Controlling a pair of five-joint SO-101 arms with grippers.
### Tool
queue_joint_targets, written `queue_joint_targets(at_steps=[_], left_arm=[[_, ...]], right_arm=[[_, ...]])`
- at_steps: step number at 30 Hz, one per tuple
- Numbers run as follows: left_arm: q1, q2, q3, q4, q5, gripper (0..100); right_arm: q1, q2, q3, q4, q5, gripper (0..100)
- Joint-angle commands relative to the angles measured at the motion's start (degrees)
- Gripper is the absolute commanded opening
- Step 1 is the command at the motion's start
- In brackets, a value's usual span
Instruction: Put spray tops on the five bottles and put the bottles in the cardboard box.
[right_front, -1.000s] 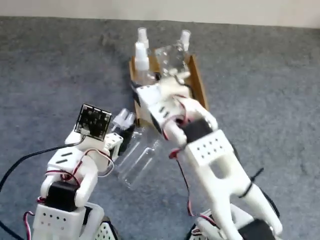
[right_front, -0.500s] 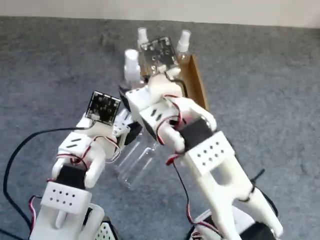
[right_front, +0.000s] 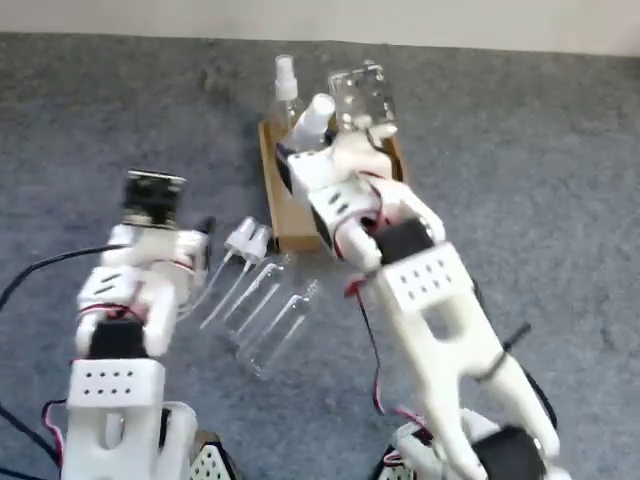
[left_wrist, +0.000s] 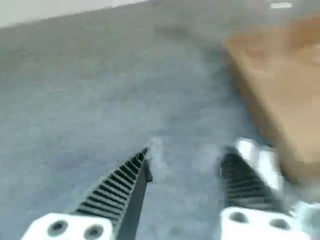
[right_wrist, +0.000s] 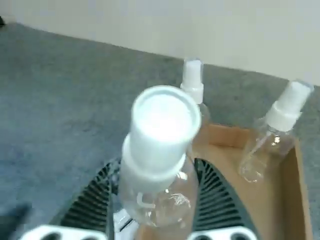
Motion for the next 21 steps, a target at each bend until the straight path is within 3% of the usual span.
queue_joint_targets(at_steps=[1, 10, 21], left_arm=[[-5.8, 0.3, -1.8, -3.9, 0.7, 0], [-5.7, 0.2, -0.4, -4.1, 0.7, 0], [-5.6, 0.2, -0.4, -4.1, 0.7, 0]], right_arm=[[0.7, 9.0, -10.4, -2.5, -0.2, 0.3], [0.9, 26.4, -26.2, -2.5, -0.2, 0.3], [3.0, 34.5, -28.7, -2.8, -0.4, 0.3]])
